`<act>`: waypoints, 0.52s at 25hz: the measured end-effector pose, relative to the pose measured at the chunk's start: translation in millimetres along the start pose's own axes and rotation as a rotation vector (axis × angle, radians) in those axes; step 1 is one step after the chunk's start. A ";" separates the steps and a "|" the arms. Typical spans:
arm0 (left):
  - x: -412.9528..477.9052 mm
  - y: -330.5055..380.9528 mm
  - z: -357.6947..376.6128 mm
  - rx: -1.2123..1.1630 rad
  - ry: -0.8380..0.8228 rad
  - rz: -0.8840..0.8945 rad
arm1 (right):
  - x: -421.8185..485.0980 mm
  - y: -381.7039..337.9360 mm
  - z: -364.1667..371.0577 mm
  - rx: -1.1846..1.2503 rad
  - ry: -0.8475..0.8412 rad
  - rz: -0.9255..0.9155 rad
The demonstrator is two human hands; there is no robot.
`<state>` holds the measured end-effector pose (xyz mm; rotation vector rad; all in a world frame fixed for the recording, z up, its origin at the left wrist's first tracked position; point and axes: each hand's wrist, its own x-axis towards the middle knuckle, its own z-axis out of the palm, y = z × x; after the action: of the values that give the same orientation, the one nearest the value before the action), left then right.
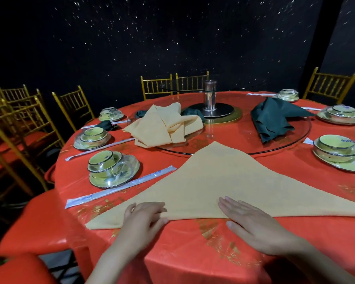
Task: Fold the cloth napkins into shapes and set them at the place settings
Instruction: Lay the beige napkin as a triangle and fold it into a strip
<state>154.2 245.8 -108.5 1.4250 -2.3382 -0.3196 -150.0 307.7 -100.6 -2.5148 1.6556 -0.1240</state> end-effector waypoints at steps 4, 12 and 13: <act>-6.7 -42.4 -22.3 -0.081 0.078 -0.090 | -0.7 1.3 0.1 -0.013 -0.009 -0.003; 0.5 -68.2 -32.2 -0.003 0.157 -0.045 | 0.1 2.6 -6.4 -0.025 -0.041 -0.015; 0.2 -74.1 -32.5 0.021 0.156 -0.052 | -0.4 2.5 -7.3 -0.030 -0.047 -0.013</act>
<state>227.5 211.7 -107.6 1.4679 -2.1891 -0.1910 -153.4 306.6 -93.8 -2.5298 1.6359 -0.0406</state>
